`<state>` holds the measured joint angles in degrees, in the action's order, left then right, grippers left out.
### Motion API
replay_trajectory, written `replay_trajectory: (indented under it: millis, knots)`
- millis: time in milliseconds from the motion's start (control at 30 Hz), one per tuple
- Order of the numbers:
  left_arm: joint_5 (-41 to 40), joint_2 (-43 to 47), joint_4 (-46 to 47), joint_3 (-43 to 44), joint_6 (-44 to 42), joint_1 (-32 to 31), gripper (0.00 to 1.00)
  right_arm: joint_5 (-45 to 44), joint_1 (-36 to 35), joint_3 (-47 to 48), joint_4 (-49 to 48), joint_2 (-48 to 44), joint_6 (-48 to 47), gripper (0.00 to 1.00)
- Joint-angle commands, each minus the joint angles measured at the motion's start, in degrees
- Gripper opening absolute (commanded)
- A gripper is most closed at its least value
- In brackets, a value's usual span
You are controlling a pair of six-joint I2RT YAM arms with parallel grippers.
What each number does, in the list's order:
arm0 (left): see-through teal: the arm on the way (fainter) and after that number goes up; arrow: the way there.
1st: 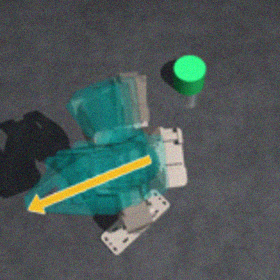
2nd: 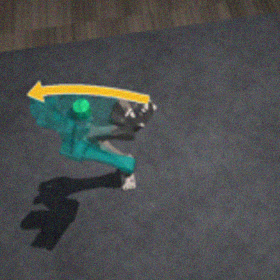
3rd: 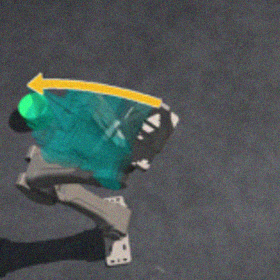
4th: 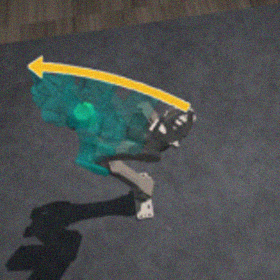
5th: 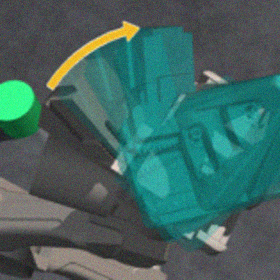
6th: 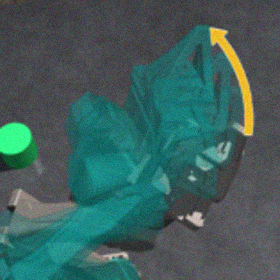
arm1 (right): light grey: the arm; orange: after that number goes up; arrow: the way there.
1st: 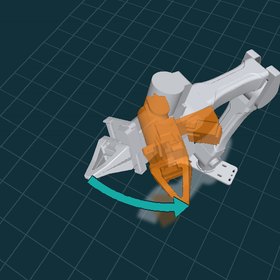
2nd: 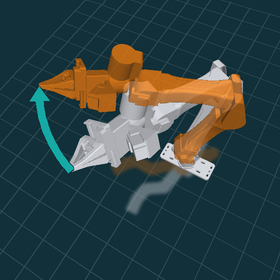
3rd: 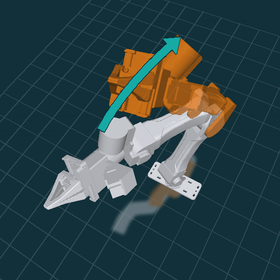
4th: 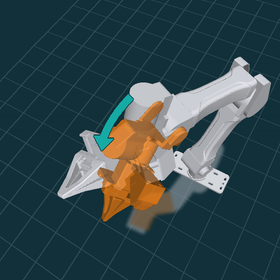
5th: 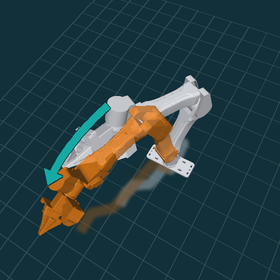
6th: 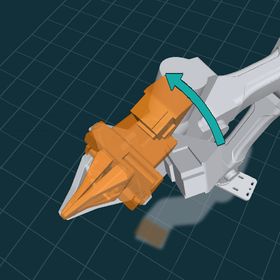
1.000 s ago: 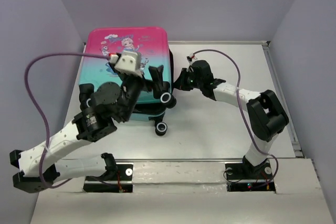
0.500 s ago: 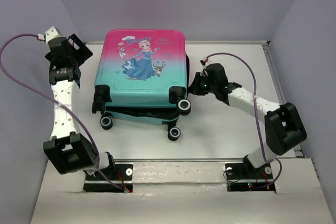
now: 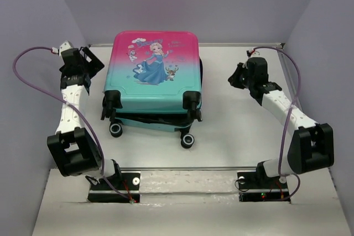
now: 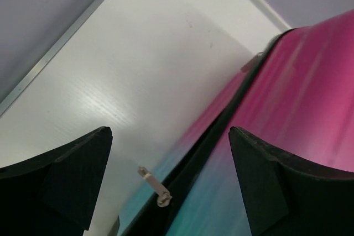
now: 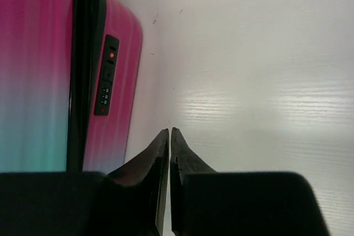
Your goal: Pack the luggage
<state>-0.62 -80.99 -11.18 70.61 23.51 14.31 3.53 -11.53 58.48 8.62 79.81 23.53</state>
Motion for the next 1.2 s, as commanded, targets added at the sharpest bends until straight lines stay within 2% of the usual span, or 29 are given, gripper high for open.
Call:
replay_trajectory:
  millis: [0, 133, 300, 433, 567, 733, 867, 967, 1000, 1067, 1100, 1133, 1167]
  knots:
    - [-4.47, -0.92, 4.75, -4.77, 1.89, 3.96, 0.99, 4.19, -0.42, 5.59, -0.27, 6.83, 0.64, 0.08]
    - [-4.65, -6.09, 4.5, -5.39, 1.46, 4.85, 0.99, 5.44, -3.23, 9.45, -0.98, 12.1, 1.35, 0.07]
    - [0.36, -11.9, 4.68, -7.41, 1.1, 2.84, 0.99, 4.64, -8.42, 14.38, -0.71, 18.0, 0.73, 0.07]
    - [-0.43, -13.58, 2.48, -8.19, -0.3, -1.82, 0.99, 4.29, -10.7, 18.06, -0.8, 22.31, 0.73, 0.07]
    - [3.16, -12.88, 1.86, -11.62, -0.92, -3.06, 0.99, 5.34, -11.93, 20.97, -0.71, 25.74, 0.64, 0.07]
    - [8.44, -6.74, 3.53, -19.09, 0.84, -8.31, 0.99, 7.97, -11.94, 26.5, 0.51, 30.13, -1.11, 0.07]
    - [11.15, 1.86, 5.63, -27.86, 5.56, -18.32, 0.99, 14.9, -11.94, 38.16, 3.15, 35.4, -3.31, 0.07]
    - [12.31, 6.62, 7.05, -34.19, 9.35, -23.85, 0.99, 17.56, -11.94, 45.82, 6.4, 40.94, -4.1, 0.08]
    - [12.31, 8.55, 7.4, -35.7, 10.93, -23.89, 0.99, 17.91, -11.94, 48.72, 7.71, 42.43, -4.54, 0.08]
    - [11.27, 16.79, 8.02, -38.86, 15.5, -31.67, 0.99, 17.65, -11.94, 58.56, 12.26, 47.33, -5.68, 0.1]
    - [10.74, 16.83, 8.02, -39.14, 16.91, -31.71, 0.99, 18.0, -11.94, 62.42, 14.04, 49.28, -5.86, 0.1]
    - [8.03, 21.18, 6.88, -38.36, 17.97, -33.71, 0.99, 19.22, -11.94, 70.9, 18.14, 51.48, -6.04, 0.15]
    - [5.57, 23.23, 3.13, -36.79, 17.72, -33.9, 0.99, 19.49, -11.42, 75.51, 20.62, 55.5, -5.78, 0.18]
